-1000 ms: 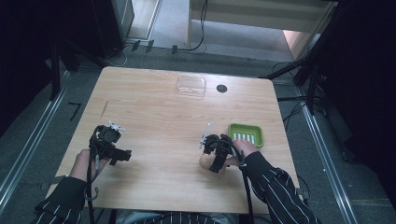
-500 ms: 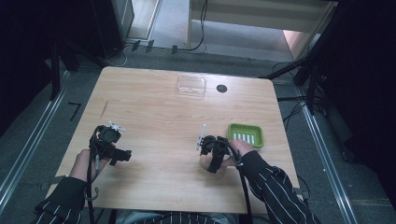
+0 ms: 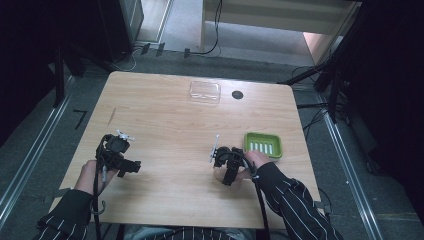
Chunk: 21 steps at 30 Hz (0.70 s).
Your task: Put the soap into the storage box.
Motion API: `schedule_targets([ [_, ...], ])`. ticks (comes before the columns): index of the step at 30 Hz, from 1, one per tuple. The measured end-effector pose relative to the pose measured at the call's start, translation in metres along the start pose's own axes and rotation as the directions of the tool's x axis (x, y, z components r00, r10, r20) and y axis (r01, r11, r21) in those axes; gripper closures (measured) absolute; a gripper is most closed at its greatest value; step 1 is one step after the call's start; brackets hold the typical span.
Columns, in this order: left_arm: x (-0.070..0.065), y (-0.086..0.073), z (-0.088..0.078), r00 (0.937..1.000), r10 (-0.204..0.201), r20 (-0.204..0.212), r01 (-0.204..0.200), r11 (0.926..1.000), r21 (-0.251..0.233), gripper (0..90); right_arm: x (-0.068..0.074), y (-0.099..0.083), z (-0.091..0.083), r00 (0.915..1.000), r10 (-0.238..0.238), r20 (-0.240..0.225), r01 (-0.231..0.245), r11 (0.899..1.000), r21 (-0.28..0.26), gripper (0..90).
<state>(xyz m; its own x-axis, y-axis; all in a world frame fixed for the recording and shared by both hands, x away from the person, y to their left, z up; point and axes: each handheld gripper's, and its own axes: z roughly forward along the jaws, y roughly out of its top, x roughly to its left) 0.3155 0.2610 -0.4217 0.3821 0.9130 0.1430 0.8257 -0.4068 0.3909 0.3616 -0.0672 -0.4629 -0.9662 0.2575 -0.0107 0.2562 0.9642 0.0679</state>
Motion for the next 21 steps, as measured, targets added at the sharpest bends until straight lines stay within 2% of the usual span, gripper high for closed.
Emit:
schedule_targets([
  [12, 0.0003, 0.0, 0.0002, 1.0, 0.001, 0.001, -0.001, 1.0, 0.001, 14.7, 0.0014, 0.001, 0.0033, 1.0, -0.001, 0.004, 0.001, 1.0, 0.007, 26.4],
  [15, 0.0, 0.0, -0.0001, 1.0, 0.002, 0.0, -0.002, 1.0, 0.0, 14.8, 0.0013, 0.0011, 0.002, 1.0, -0.005, 0.007, 0.005, 1.0, -0.003, 32.2],
  [21, 0.0002, -0.0001, -0.0001, 1.0, 0.002, 0.0, -0.002, 1.0, 0.0, 14.8, 0.0015, 0.0006, 0.0016, 1.0, -0.001, 0.007, 0.001, 1.0, -0.003, 33.2],
])
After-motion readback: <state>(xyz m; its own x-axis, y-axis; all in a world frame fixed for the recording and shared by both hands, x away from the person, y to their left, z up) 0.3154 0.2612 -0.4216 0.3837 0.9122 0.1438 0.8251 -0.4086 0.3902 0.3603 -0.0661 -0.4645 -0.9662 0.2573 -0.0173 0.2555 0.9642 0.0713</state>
